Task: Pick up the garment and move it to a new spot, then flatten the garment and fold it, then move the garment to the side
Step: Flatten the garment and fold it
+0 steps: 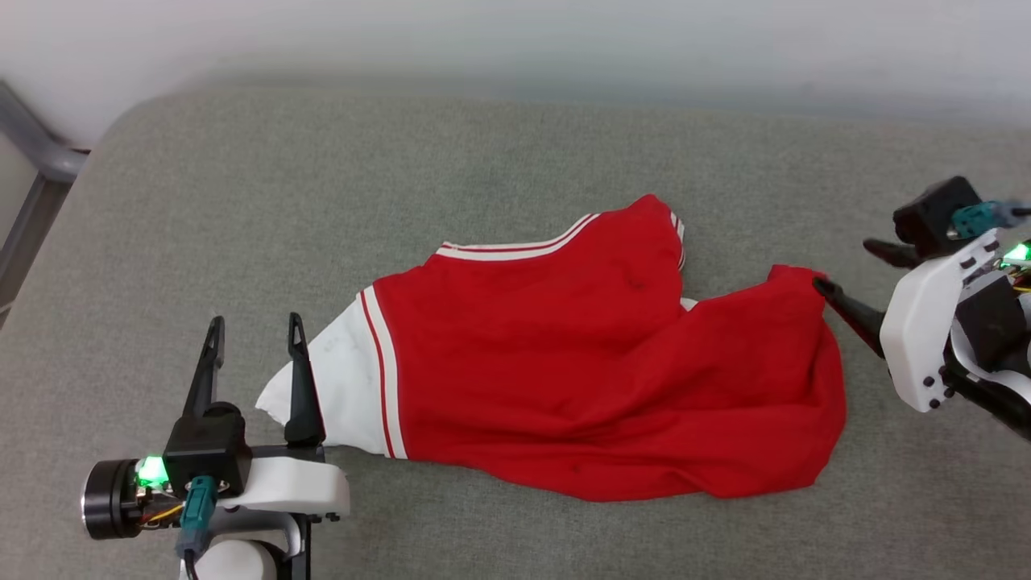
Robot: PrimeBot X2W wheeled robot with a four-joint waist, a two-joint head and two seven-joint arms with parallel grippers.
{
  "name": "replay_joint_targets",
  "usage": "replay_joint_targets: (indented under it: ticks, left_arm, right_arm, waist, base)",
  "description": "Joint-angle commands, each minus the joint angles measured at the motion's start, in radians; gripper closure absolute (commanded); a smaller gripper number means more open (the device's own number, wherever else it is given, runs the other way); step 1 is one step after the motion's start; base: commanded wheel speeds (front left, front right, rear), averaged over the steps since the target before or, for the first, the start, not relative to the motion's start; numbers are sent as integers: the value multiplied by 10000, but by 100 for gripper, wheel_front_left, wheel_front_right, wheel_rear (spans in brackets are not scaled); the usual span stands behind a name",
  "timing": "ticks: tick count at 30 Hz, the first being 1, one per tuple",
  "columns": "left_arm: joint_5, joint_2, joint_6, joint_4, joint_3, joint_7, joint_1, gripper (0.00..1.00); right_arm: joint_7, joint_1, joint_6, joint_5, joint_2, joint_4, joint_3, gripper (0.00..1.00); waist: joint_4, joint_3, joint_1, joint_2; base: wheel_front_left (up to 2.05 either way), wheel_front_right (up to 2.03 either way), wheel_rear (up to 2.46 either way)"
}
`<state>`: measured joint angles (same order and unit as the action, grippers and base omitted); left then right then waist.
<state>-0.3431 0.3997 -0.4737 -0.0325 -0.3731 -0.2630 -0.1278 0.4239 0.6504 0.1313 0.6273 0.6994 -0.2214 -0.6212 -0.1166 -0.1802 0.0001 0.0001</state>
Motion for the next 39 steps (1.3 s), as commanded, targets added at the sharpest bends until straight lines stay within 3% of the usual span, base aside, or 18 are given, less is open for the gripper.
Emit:
replay_joint_targets:
  ticks: [1, 7, 19, 20, 21, 22, 30, 39]
  left_arm:
    - [171, -167, 118, -39, 127, -24, 43, 0]
    - [910, -1020, 891, 72, 711, -24, -176, 0]
    - [1941, -2132, 1942, 435, 1532, -25, -379, 0]
    - [1988, -2176, 2001, 464, 1611, -25, -344, 0]
    - [1988, -2176, 2001, 464, 1611, -25, -344, 0]
    - [2038, -2216, 2055, 491, 1708, -25, -301, 0]
    - [2379, -2378, 2460, 678, 2216, -25, 223, 0]
    - [2612, -2554, 2698, 879, 2599, -25, 1011, 0]
  right_arm:
    - [305, 307, -10, 193, 126, -91, -213, 0]
    - [1772, 1032, -10, 1174, 61, -1076, -1100, 0]
    - [1674, 747, 8, 2023, -588, -3086, -3037, 0]
    - [1457, 801, 8, 2049, -579, -3059, -3148, 73]
    - [1457, 801, 8, 2049, -579, -3059, -3148, 73]
    - [1208, 904, 10, 2096, -537, -3030, -3222, 100]
    - [-1195, 1427, -12, 2226, 141, -2445, -3073, 100]
    - [-2456, -928, -10, 2650, 1189, -767, -2133, 100]
  waist:
    - [-153, -300, -1, -1]
    - [-411, -993, -1, -1]
    - [-602, -1376, -1, -1]
    - [-571, -1340, -1, -1]
    - [-571, -1340, -1, -1]
    - [-531, -1290, -1, -1]
    - [-134, -468, -1, -1]
    - [448, 556, -1, -1]
  base:
    - [0, 0, 0]
    - [0, 0, 0]
    - [0, 0, 0]
    - [0, 0, 0]
    - [0, 0, 0]
    - [0, 0, 0]
    - [0, 0, 0]
    - [0, 0, 0]
